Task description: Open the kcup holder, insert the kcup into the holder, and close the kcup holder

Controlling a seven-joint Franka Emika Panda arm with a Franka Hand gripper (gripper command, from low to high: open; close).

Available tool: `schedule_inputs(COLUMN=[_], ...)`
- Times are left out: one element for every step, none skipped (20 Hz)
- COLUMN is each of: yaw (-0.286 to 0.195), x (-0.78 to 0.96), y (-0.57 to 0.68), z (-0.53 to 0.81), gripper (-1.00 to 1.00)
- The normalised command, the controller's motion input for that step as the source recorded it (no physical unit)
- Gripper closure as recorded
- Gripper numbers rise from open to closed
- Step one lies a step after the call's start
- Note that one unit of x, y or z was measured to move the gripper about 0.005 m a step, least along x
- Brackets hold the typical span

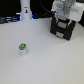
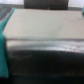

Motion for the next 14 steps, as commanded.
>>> schedule_inputs(yaw=[-0.042,-0.042,-0.018,-0.001,0.000,-0.001,-0.009,-0.012,-0.011,-0.003,0.000,-0.036,-0.039,-0.040], x=[0.95,0.95,0.67,0.75,0.00,0.19,0.47,0.54,0.62,0.69,0.48,0.97,0.98,0.98], y=[-0.21,-0.21,0.03,0.00,-0.20,-0.45,-0.51,-0.62,-0.75,-0.78,-0.35,-0.21,-0.22,-0.22], z=[0.25,0.24,0.14,0.19,0.00,0.12,0.11,0.18,0.16,0.15,0.00,0.25,0.22,0.17], gripper=[1.00,1.00,1.00,1.00,1.00,1.00,1.00,1.00,1.00,1.00,1.00,1.00,1.00,1.00])
